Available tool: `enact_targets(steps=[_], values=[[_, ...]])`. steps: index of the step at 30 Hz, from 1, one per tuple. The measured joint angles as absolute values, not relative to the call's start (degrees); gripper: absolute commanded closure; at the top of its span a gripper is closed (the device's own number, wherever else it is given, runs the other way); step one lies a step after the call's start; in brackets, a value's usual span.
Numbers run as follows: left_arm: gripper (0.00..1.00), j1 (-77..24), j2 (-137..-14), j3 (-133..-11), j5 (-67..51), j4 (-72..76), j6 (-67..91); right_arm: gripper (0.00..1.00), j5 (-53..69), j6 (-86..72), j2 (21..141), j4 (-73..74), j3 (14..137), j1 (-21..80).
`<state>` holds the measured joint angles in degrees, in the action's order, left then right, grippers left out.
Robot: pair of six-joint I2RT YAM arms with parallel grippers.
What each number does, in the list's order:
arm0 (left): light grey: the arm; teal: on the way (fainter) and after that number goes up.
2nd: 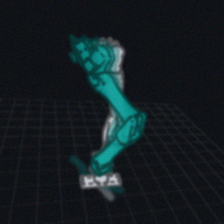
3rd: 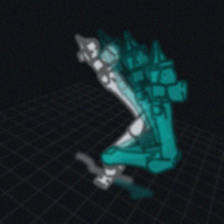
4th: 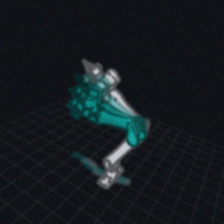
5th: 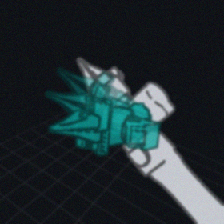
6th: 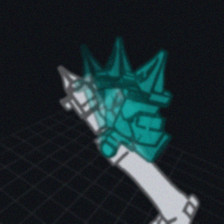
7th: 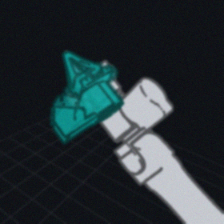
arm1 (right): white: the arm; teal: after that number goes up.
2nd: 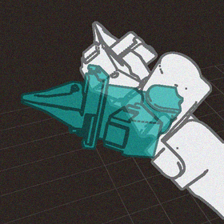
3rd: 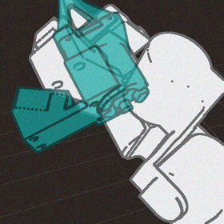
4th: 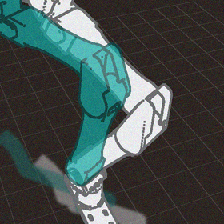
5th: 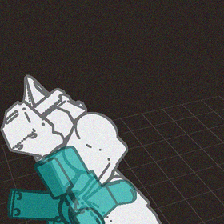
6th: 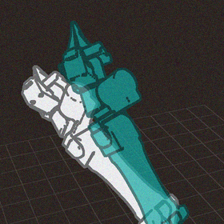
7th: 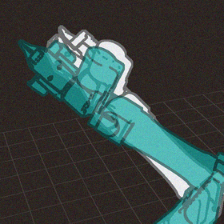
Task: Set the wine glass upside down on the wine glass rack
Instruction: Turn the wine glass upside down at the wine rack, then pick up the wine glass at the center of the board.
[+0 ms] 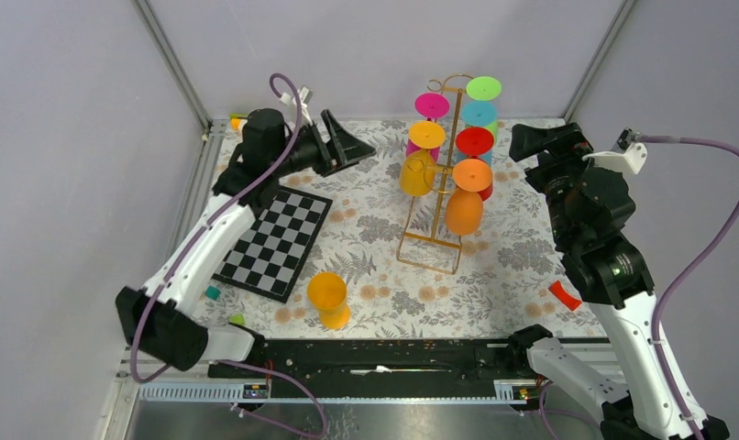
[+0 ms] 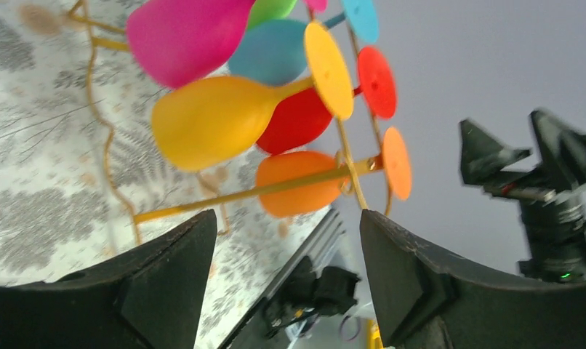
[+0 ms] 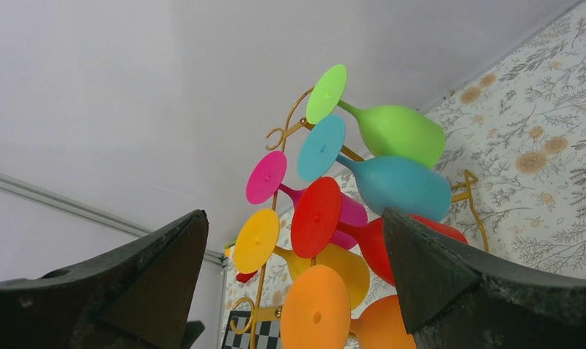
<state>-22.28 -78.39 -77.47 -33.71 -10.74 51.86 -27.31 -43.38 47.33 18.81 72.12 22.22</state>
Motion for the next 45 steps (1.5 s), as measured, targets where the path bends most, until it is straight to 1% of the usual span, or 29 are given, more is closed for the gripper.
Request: enact_targets(steps=[5, 11, 20, 25, 32, 38, 41, 45], values=[[0.26, -22.4, -70.9, -73.9, -30.4, -20.0, 40.7, 0.04, -26.9, -43.4, 48.4, 18.8, 72.1, 22.2], [0.27, -23.0, -65.2, -71.0, -27.4, -29.5, 29.3, 0.05, -25.8, -43.7, 49.7, 18.8, 72.1, 22.2], [0.29, -23.9, -58.9, -68.0, -21.8, -45.7, 19.2, 0.05, -24.1, -44.7, 50.9, 18.8, 72.0, 22.2], [0.31, -24.1, -58.5, -67.0, -19.0, -54.5, 17.7, 0.05, -23.9, -44.9, 50.9, 18.8, 71.6, 22.2], [0.35, -24.9, -59.4, -65.9, -18.9, -63.4, 16.9, 0.05, -23.7, -45.5, 50.9, 18.9, 70.6, 22.2], [0.37, -26.5, -60.2, -62.9, -19.0, -66.0, 16.3, 0.06, -23.4, -46.2, 50.7, 18.9, 69.7, 22.2], [0.38, -27.5, -62.4, -62.4, -19.0, -66.8, 16.3, 0.06, -23.4, -46.3, 50.4, 19.0, 69.3, 22.2], [0.43, -29.0, -65.9, -62.4, -18.1, -66.9, 16.3, 0.06, -23.4, -46.3, 50.0, 19.0, 69.1, 22.2]])
